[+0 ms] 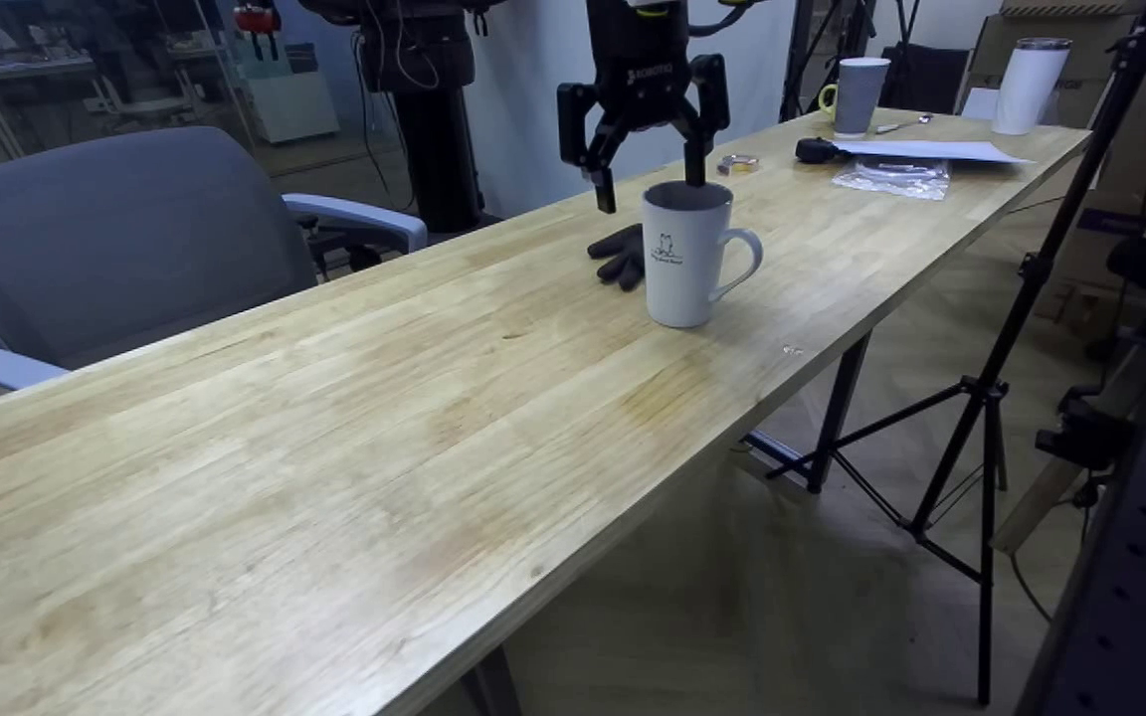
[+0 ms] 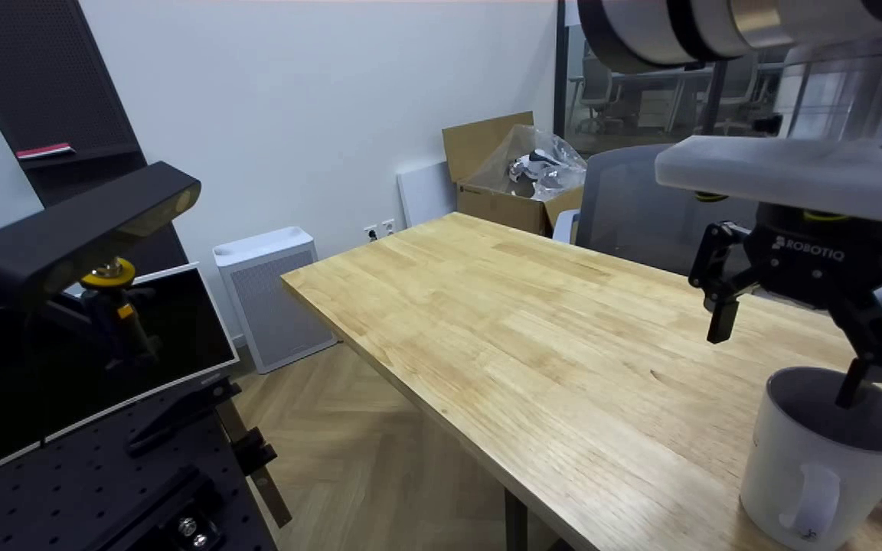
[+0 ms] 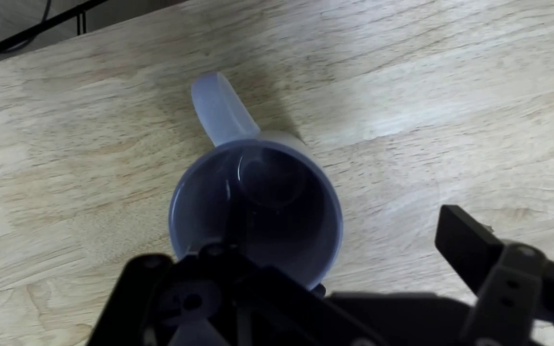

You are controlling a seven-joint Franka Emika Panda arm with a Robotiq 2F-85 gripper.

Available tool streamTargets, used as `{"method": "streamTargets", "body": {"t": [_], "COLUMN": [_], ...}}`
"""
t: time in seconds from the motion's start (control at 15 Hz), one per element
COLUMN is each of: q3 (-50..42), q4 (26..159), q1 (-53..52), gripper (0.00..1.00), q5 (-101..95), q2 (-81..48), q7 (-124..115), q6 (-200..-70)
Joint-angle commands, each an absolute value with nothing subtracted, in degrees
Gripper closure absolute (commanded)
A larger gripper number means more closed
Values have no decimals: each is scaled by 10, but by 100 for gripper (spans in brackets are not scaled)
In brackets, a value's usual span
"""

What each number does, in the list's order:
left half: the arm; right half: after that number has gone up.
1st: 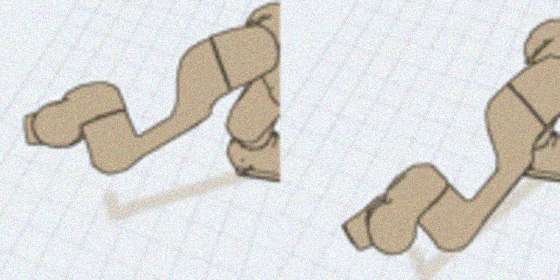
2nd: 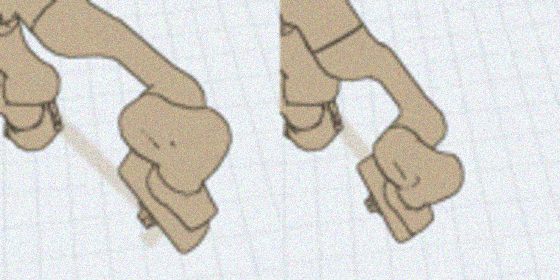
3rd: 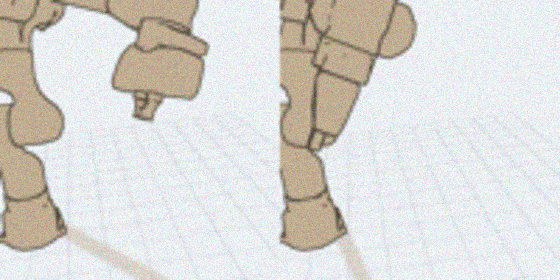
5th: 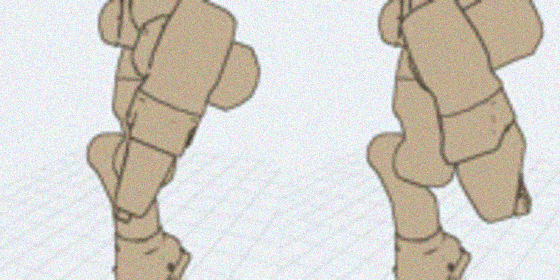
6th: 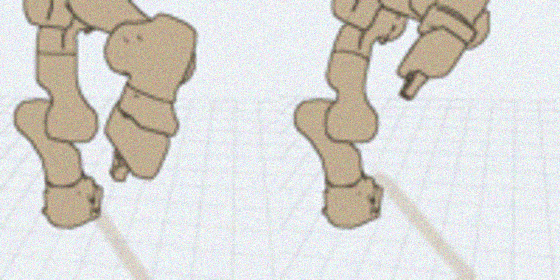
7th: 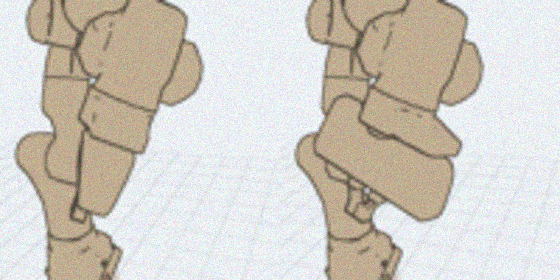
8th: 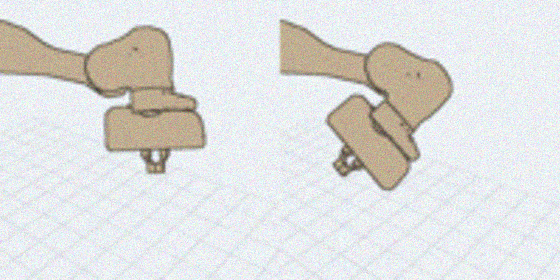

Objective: Move the white mug to the left

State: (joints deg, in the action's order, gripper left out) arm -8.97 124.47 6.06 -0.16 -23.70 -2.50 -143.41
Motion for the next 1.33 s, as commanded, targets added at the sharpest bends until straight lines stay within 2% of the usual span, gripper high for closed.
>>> {"method": "streamTargets", "body": {"t": [0.0,1.27], "q3": [-93,-103], "q4": [1231,1211], "q1": [62,65], "gripper": [0,0], "q5": [-10,-11], "q2": [-249,-285], "q7": [-43,-45], "q6": [-1434,-1430]}}
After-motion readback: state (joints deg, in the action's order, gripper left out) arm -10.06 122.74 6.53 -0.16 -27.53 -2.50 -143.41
